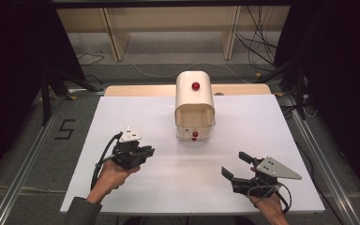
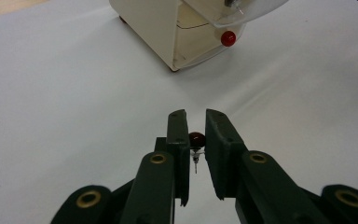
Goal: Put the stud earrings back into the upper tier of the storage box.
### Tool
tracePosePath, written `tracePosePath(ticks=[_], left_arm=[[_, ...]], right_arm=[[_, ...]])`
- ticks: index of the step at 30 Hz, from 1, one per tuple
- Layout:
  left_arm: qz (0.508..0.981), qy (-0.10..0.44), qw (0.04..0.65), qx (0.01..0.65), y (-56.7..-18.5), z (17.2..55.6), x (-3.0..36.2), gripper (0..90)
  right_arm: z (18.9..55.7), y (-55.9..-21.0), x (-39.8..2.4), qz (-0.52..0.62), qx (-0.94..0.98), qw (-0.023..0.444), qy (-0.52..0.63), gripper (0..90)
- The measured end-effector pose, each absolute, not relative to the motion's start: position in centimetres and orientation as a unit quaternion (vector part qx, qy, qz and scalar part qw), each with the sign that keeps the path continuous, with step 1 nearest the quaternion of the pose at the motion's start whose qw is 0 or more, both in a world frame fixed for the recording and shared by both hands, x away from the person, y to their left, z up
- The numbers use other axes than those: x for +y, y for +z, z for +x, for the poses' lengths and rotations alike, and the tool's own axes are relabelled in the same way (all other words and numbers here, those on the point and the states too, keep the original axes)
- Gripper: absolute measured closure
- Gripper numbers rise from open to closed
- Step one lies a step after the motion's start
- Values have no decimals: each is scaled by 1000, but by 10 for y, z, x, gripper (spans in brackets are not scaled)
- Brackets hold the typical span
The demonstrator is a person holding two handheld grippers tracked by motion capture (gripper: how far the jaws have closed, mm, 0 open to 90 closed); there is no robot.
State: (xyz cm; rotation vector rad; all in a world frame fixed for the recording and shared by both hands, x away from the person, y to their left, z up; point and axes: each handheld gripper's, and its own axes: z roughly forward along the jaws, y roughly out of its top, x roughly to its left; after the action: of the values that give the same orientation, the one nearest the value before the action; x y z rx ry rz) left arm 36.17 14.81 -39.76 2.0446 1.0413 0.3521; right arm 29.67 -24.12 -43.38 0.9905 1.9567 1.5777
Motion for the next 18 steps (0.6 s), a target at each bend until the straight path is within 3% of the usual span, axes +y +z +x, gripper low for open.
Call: tracePosePath(ticks=[18], left_arm=[[794, 147, 437, 397, -375, 366, 138, 796]], right_arm=[[296, -433, -242, 364, 702, 225, 570, 162]])
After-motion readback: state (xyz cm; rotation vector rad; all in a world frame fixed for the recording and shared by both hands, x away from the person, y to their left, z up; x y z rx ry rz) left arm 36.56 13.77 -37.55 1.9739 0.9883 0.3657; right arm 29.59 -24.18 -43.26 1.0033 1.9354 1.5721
